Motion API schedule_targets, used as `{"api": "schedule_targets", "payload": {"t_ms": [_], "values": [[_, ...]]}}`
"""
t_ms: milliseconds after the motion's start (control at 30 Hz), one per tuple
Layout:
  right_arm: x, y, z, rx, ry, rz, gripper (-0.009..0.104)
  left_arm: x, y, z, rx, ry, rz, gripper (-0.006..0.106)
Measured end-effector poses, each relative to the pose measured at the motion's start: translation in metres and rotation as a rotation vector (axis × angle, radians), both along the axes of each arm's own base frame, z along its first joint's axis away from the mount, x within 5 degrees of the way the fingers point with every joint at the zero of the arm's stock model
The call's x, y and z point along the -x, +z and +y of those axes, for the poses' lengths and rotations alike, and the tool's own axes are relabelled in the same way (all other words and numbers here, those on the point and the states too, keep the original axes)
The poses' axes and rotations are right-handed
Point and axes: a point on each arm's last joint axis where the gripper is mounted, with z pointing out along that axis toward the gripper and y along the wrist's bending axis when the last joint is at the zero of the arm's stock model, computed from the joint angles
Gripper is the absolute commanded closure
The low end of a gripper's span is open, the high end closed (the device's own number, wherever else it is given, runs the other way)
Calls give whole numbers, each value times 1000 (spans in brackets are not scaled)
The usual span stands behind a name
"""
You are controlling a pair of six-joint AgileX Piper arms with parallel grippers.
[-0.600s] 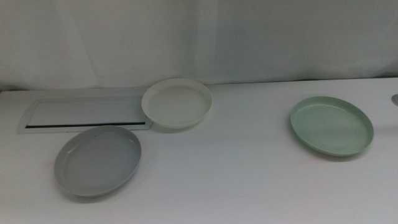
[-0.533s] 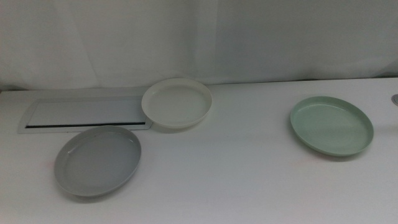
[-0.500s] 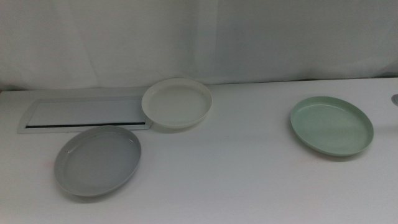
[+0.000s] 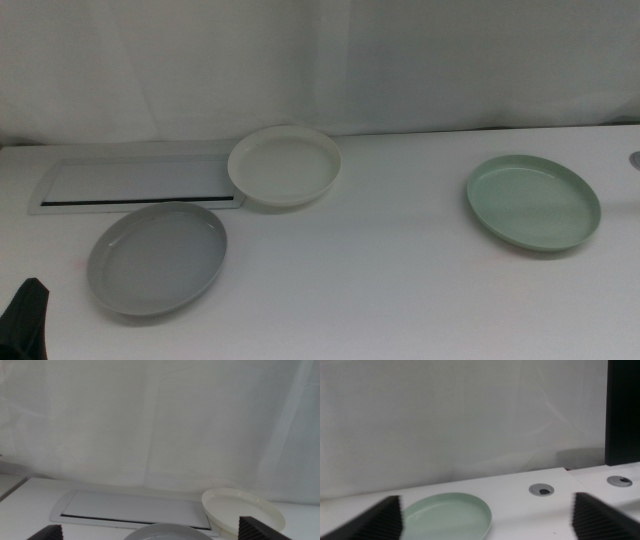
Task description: Stack the three bowls on top of each other.
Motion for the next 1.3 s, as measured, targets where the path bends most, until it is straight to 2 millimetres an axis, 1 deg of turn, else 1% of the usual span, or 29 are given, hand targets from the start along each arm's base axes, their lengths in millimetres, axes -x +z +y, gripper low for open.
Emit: {"api": "schedule_targets", "payload": {"t_ms": [233,300,367,467,500,567,633,733,767,833,933,967,1000,1133,1200,1300], "values": [[0,1,0,-5,0,-13,-8,0,0,0,75,5,-3,8],[0,1,0,-5,0,-13,-8,0,0,0,99,7,-2,10],[0,1,0,-9,1,-15,-8,0,4,0,113,10,-5,10],[0,2,0,-9,1,-19,-8,-2,22,1,126,20,26,10],[0,2,0,-9,1,-20,-8,-3,32,1,125,26,50,10],[0,2,0,-8,1,-22,-8,-8,46,2,119,38,121,10],[0,2,0,-8,1,-22,-8,-15,67,4,114,53,201,10],[0,2,0,-8,1,-24,-8,-31,94,6,91,69,341,10],[0,2,0,-8,1,-24,-8,-38,106,6,71,70,388,10],[0,2,0,-8,1,-24,-8,-54,118,7,36,67,468,10],[0,2,0,-8,1,-26,-8,-80,139,9,-14,58,566,10],[0,2,0,-8,1,-26,-8,-97,150,10,-49,47,615,10],[0,2,0,-8,1,-26,-8,-107,152,11,-68,39,644,10],[0,2,0,-8,1,-26,-8,-144,146,12,-142,0,787,10],[0,2,0,-4,1,-26,-8,-161,138,13,-168,-19,852,10],[0,3,0,-4,1,-30,-8,-184,116,14,-198,-50,956,10]]}}
